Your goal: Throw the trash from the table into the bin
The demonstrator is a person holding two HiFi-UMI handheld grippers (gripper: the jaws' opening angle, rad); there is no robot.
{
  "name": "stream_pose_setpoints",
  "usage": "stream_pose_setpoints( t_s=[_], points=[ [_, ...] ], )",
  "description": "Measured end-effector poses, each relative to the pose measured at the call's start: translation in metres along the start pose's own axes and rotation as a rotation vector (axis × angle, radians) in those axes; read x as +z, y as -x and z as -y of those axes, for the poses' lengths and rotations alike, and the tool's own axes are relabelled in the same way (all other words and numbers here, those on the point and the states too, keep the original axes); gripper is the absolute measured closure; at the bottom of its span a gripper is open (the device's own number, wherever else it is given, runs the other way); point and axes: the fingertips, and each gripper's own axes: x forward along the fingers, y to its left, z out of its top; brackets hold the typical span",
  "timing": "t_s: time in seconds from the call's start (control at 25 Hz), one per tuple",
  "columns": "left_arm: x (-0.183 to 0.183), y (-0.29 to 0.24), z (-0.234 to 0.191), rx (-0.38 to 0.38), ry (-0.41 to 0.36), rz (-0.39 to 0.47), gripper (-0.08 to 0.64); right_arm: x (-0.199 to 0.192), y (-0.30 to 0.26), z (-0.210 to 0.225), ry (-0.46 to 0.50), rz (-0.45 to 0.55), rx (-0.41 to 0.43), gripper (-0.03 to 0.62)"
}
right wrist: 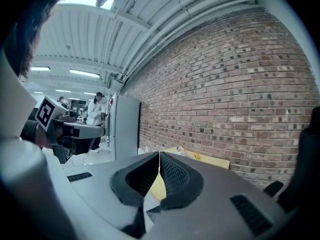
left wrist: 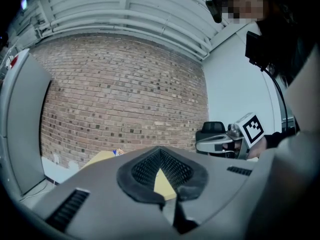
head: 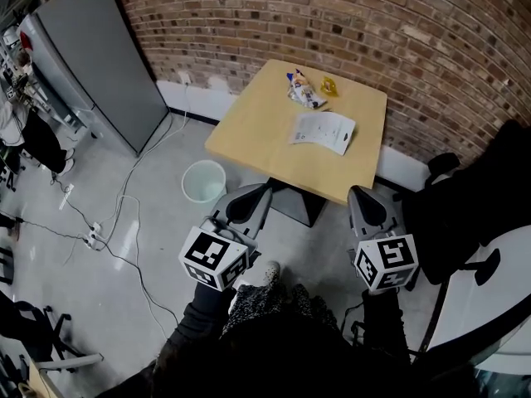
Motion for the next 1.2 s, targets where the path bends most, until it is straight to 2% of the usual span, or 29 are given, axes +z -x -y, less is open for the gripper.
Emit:
stream_pose_setpoints(
  t_s=[0.6, 0.84, 1.2],
  points=[
    [0.014, -0.1, -0.103, -0.099, -0.014, -0.015, 0.557, 0.023, -0.119, 0.053, -0.025, -0.006, -0.107, 0.58],
    [0.006, -0.122, -0.126, -0.111, 0.009, -0.031, 0.555, 0.022, -0.141, 0.065, -0.026, -0.007, -0.123, 0.58],
    [0.006, -0.174, -0.136, -0.137, 0.024, -0.042, 0.555, 0.012, -0.177, 0.104, -0.042, -0.039, -0.115, 0.58]
  ],
)
